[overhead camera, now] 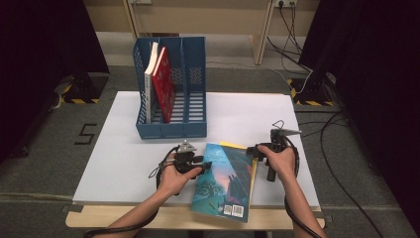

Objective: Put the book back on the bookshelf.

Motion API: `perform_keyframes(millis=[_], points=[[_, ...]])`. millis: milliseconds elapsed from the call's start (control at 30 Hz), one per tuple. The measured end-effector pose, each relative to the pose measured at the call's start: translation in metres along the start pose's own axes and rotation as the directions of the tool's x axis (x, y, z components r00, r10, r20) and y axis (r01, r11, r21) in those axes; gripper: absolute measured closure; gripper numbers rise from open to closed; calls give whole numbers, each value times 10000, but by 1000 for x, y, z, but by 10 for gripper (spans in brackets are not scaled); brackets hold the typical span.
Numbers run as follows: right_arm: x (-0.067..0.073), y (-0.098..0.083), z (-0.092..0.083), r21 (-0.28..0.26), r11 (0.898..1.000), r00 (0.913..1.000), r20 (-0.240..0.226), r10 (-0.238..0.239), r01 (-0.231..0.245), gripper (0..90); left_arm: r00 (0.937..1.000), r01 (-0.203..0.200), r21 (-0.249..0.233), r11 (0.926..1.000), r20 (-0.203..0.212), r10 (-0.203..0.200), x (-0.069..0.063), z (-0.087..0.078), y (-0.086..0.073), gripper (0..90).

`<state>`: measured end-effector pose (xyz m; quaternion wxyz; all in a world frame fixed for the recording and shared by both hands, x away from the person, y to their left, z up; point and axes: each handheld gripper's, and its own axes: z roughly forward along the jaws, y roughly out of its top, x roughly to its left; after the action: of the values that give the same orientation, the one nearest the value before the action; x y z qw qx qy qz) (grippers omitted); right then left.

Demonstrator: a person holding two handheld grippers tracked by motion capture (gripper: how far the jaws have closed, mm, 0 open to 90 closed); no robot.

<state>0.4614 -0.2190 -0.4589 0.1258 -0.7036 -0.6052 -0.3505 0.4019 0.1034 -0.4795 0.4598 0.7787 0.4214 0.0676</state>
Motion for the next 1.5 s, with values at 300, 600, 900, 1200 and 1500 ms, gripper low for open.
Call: perform_keyframes(millis=[300,600,900,1200,1500], points=[[0,0,-3,-58,9999,9999,-58,96,-97,678,10000,-35,-18,10000,-5,35,0,0,1,513],[7,3,-16,-182,9998,9986,-530,-21,11,728,9988,-364,-380,9986,-352,351,2,-6,8,479],[21,8,-33,-396,9991,9959,-877,-211,177,745,9992,-283,-824,9962,-294,260,2,-18,17,466],[27,17,-49,-901,9959,9950,-983,-183,94,750,9994,-262,-965,9950,-259,238,2,-19,19,462],[40,23,-57,-1560,9875,9957,-856,-364,227,752,9990,-350,-1020,9942,-299,321,2,-23,24,461]])
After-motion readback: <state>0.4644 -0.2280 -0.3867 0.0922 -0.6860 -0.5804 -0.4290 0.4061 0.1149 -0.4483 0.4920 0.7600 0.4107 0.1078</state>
